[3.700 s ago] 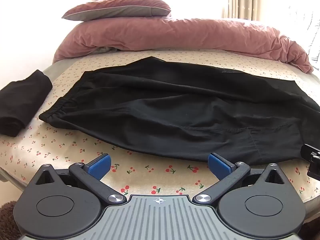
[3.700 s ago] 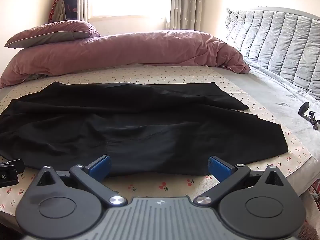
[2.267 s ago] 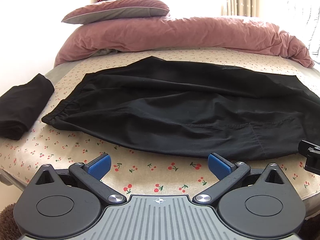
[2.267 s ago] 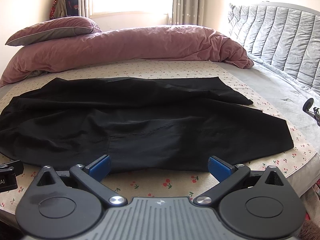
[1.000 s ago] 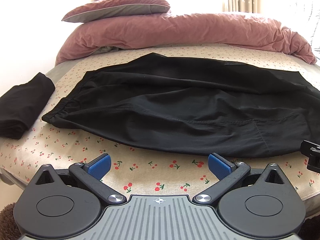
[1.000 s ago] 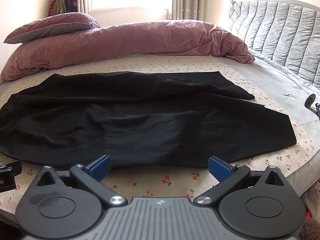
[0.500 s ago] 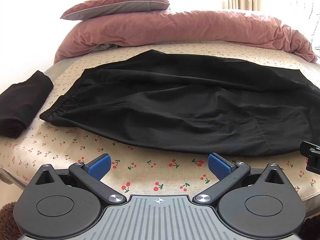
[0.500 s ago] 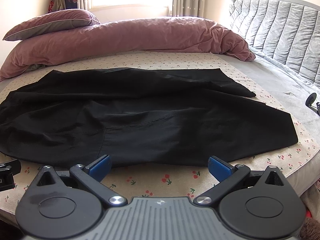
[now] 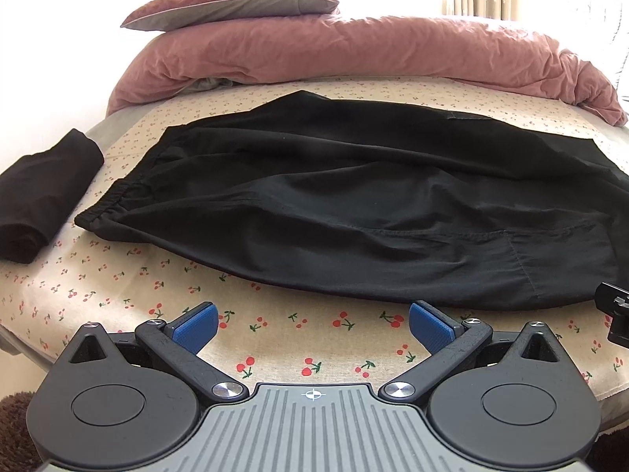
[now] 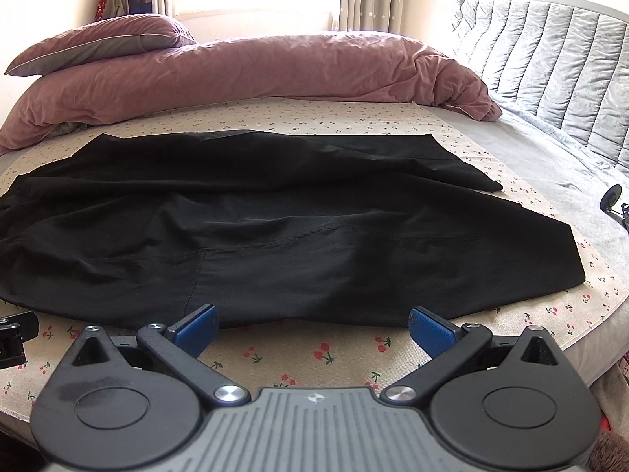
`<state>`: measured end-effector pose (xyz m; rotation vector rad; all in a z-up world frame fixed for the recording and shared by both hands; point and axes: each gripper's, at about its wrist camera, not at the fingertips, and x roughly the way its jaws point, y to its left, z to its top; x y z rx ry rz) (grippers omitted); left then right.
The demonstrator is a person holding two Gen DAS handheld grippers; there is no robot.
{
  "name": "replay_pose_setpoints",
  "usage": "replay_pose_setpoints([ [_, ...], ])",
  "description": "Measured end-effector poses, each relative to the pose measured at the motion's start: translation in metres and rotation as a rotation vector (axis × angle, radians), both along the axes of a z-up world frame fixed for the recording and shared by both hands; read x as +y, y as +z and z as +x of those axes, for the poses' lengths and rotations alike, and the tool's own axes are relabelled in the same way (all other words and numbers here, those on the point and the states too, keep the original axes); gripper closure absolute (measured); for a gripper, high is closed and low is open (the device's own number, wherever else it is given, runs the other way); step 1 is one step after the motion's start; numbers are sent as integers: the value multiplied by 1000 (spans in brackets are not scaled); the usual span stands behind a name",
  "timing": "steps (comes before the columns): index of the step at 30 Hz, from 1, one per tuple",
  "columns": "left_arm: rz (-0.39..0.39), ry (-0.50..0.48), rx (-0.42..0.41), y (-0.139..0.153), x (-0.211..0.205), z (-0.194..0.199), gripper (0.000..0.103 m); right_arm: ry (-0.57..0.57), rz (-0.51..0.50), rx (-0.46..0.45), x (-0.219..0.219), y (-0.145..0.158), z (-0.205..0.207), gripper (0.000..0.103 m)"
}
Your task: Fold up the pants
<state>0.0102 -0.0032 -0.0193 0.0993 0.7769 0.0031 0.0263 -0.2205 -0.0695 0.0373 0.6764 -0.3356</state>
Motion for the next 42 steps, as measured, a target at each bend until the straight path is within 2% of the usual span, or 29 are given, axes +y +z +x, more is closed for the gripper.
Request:
replay_pose_setpoints([
  [8,-17,-19,-2,-6,13,14,0,8,-62,-11,-10,-1,1,0],
  [14,-83,-42,-11,-8,42,30,0,-23,-96,-103,-46,3,-8,0],
  [18,-141,-54,31,-11,70,45,0,-80,-41,-63,-86,4,-4,0],
  [21,-170,-3,51,-14,99,56,0,-98,58,-6,-120,4,0,0],
  [23,-169,41,40,-15,119,61,0,-123,125,4,-140,3,-1,0],
  [26,-166,107,9,-17,147,68,0,-147,156,4,-161,-1,-4,1],
  [30,-216,182,-27,-20,184,81,2,-203,265,-3,-190,-11,-9,6],
  [33,-271,236,-30,-23,208,94,10,-270,340,-18,-209,-20,-16,13],
  [36,-384,291,-14,-28,234,106,29,-330,372,-51,-223,-25,-25,17],
  [38,-457,329,3,-33,248,112,56,-368,409,-84,-234,-25,-30,20],
  [40,-512,351,20,-37,257,115,71,-411,440,-114,-247,-26,-32,27],
  [41,-530,356,29,-40,260,117,82,-433,456,-126,-253,-27,-32,30],
  [42,-543,354,41,-42,261,118,88,-457,467,-140,-260,-28,-31,38],
])
